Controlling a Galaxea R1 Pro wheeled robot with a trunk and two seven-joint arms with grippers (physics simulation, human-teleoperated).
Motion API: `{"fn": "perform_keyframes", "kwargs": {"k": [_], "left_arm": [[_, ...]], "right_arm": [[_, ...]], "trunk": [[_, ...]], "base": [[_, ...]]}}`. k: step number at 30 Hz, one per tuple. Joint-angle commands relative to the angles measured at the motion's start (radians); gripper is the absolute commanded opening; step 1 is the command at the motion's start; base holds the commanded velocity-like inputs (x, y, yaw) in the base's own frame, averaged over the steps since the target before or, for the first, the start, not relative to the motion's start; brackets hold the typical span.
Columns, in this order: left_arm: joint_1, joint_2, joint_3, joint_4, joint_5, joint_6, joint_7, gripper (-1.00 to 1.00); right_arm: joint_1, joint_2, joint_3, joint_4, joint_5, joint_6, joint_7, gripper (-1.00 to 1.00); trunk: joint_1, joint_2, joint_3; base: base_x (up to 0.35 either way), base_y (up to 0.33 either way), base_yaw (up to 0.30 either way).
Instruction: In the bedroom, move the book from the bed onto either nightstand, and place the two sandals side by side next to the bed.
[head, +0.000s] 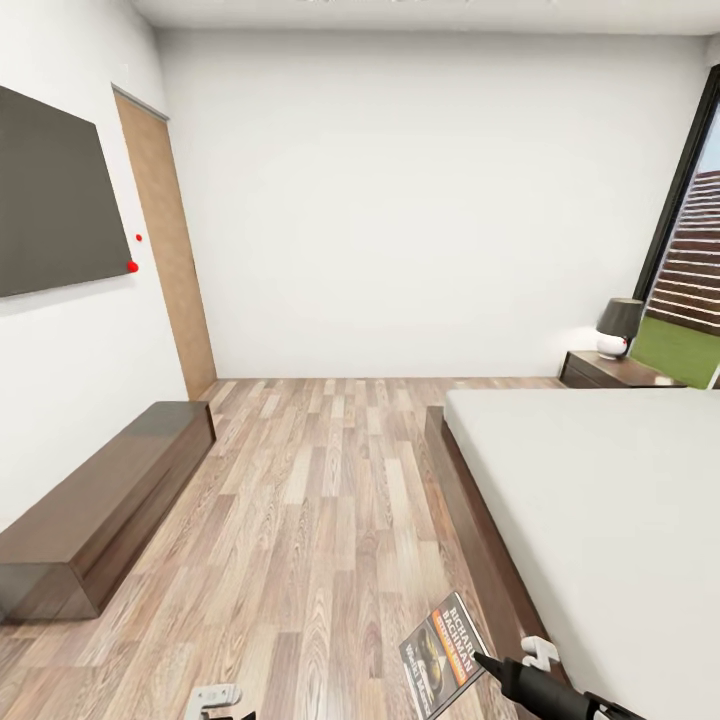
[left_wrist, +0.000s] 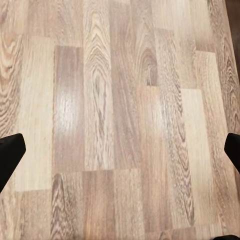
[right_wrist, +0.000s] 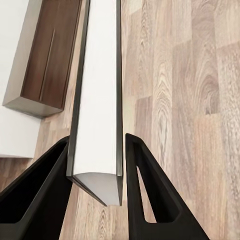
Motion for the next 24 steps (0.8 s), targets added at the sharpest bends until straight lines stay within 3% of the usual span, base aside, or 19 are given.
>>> {"fn": "perform_keyframes", "kwargs": {"k": [1,7,24], "left_arm": [[-0.002,0.000,-0.008,0.001,0.009,-0.003,-0.004,1.00],[-0.001,0.001,-0.008,0.001,0.009,-0.003,-0.004,1.00],[-0.001,0.002,-0.008,0.001,0.009,-0.003,-0.004,1.00]], "right_arm": [[-0.001,-0.001,0.000,0.003,-0.004,-0.003,0.003,-1.00],[-0.001,-0.001,0.000,0.003,-0.004,-0.003,0.002,-1.00],[-0.001,-0.001,0.000,0.003,-0.005,-0.002,0.003,-1.00]], "trunk": [[0.000,-0.001,-0.001],[0.000,-0.001,-0.001],[0.000,-0.001,-0.001]], "base": [[0.009,0.000,0.000],[0.217,0.000,0.000],[0.329,0.000,0.000]]}}
